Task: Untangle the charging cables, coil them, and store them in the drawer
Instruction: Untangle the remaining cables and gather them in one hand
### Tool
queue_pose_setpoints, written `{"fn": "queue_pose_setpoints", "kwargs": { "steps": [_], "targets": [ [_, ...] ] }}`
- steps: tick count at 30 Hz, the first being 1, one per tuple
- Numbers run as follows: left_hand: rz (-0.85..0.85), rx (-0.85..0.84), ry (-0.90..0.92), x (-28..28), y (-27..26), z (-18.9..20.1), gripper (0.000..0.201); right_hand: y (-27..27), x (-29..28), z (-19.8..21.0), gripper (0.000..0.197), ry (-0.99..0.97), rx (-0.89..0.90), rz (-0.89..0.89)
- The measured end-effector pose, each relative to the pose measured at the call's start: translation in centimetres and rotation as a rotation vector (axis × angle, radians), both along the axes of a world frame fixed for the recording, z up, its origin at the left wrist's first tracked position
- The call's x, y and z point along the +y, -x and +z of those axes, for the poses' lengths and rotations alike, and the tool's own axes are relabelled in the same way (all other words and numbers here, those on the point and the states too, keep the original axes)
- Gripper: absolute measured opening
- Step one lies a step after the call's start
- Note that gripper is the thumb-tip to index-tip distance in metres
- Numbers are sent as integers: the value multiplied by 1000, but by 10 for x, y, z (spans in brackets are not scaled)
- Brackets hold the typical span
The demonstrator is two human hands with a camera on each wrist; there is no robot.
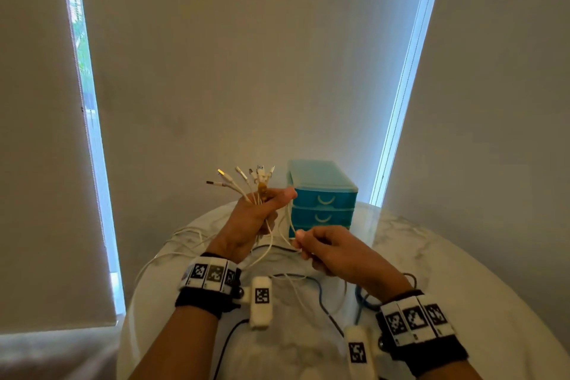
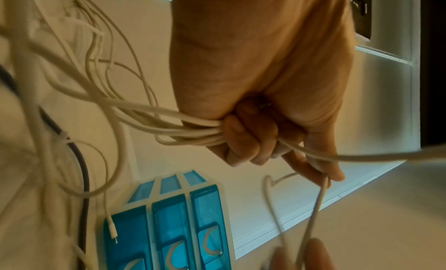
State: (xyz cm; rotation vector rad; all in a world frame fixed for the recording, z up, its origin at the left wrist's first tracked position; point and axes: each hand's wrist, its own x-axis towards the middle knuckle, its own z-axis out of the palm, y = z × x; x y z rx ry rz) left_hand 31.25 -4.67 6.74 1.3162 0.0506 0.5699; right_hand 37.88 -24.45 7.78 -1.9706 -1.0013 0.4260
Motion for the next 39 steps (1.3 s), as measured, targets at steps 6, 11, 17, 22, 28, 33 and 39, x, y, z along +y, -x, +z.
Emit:
{"fn": "queue_pose_setpoints", "kwargs": {
  "steps": [6, 11, 17, 22, 28, 33, 39],
  "targets": [
    [28, 63, -53, 3, 5, 1, 52, -16, -7, 16, 27, 239, -402, 69],
    [-24, 96, -193, 1, 12, 5, 43, -19, -3, 33, 15, 331, -581, 100],
    [8, 77, -256, 1, 13, 8, 47, -28, 6, 42, 17, 468, -614, -47],
    [137, -7, -195, 4, 12, 11, 44, -25, 4, 52, 15, 269, -383, -163],
    [365, -273, 317, 32, 16, 18, 38, -53, -37, 59, 12, -1031, 303, -662],
    [442, -421, 523, 50, 26, 21, 36, -82, -56, 44, 15, -1312, 460, -904],
    [459, -492, 463, 40, 23, 22, 37, -113, 23, 62, 22, -1370, 409, -964]
  ]
}}
